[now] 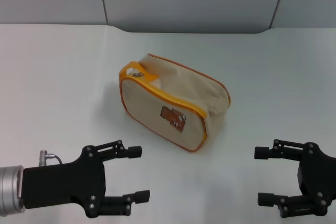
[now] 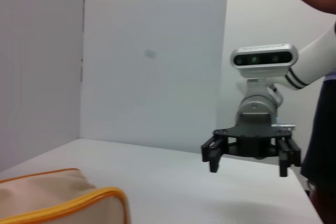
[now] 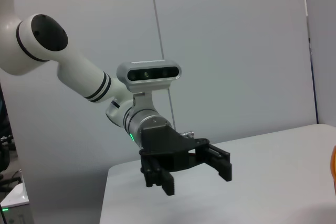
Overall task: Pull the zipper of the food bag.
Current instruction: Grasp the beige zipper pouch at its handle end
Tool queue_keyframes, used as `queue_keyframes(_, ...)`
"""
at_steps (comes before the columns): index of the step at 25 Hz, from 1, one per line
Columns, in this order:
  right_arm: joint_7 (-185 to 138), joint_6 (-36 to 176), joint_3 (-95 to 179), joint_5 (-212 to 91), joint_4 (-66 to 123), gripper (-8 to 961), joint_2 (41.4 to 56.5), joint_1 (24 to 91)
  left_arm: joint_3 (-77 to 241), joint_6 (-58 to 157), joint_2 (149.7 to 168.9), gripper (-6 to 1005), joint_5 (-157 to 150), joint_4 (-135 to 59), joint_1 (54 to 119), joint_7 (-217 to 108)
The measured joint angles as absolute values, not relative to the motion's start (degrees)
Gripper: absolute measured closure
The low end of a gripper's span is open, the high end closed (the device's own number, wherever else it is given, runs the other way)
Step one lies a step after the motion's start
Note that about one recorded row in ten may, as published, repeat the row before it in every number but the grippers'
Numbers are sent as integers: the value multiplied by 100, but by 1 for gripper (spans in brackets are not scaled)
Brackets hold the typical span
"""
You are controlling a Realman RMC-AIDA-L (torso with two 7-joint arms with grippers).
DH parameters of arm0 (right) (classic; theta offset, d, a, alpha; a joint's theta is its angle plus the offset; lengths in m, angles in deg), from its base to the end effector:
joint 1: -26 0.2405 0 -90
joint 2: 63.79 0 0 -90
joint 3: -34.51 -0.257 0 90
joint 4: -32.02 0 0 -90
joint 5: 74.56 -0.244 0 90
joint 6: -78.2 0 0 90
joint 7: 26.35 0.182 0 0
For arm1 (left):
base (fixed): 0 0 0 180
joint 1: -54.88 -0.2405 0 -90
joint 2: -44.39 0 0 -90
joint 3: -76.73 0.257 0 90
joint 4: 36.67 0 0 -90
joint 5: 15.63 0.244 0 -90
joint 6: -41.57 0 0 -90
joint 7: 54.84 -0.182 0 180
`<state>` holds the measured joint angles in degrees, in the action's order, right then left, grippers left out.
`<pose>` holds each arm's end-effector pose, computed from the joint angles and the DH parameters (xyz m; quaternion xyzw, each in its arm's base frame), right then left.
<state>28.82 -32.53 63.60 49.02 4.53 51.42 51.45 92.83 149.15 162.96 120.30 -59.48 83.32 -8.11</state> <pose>0.2958 0.2777 -0.0182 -0.9448 0.0932 0.3108 0.0453 -0.2897 0.2756 -0.0534 -0.9423 -0.0747 -0.3203 0.0630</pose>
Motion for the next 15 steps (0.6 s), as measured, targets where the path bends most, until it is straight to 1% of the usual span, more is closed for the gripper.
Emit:
queue_keyframes(10, 2884, -3252, 6363, 4902, 468, 116, 5147, 5149, 9278, 14544, 16296, 164, 11820, -5965, 8381, -1067)
queue_keyframes(15, 2884, -3253, 6368, 4902, 473, 116, 5158, 5150, 9277, 13567, 16295, 165, 11183, -6016, 8380, -1306)
